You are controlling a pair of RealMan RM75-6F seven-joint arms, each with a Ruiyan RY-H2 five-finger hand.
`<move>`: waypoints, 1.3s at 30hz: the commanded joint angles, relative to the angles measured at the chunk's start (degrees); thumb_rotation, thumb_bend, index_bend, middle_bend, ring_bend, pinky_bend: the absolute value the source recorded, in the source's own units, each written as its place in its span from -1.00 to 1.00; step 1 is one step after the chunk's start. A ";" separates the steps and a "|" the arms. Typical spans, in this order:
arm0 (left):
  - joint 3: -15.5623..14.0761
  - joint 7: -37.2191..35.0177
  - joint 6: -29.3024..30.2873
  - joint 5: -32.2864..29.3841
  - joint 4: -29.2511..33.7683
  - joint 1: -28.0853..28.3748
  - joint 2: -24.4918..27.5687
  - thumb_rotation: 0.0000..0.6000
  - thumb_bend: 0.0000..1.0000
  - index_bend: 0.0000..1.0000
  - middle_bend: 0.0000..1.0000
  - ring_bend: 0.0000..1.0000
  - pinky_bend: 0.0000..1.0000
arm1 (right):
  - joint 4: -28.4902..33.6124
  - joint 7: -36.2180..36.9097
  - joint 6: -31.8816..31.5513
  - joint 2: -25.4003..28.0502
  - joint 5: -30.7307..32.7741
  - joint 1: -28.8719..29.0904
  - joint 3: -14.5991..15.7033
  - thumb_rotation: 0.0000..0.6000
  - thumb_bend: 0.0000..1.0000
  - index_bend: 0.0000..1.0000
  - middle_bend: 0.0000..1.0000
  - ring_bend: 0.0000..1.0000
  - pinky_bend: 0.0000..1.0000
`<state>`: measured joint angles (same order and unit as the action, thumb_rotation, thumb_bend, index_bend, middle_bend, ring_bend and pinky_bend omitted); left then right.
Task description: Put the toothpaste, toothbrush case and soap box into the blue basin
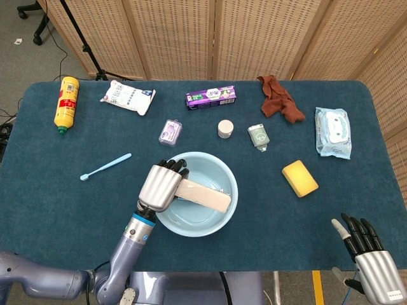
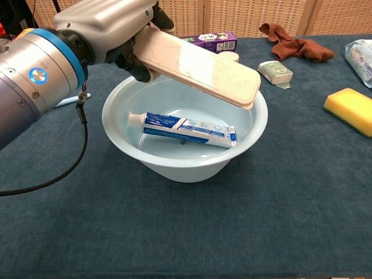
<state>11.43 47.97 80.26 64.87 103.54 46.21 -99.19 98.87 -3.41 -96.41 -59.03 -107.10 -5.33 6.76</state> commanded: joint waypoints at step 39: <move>5.56 -6.02 -3.36 -10.87 6.29 -3.83 14.54 1.00 -0.51 -1.00 -1.00 -1.00 -0.60 | -0.22 -1.27 0.59 -0.73 -1.00 -0.23 0.16 1.00 -0.74 -1.00 -1.00 -1.00 -1.00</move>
<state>16.77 42.02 76.90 54.30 110.02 42.47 -85.06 98.66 -4.66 -95.83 -59.74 -108.08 -5.56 6.91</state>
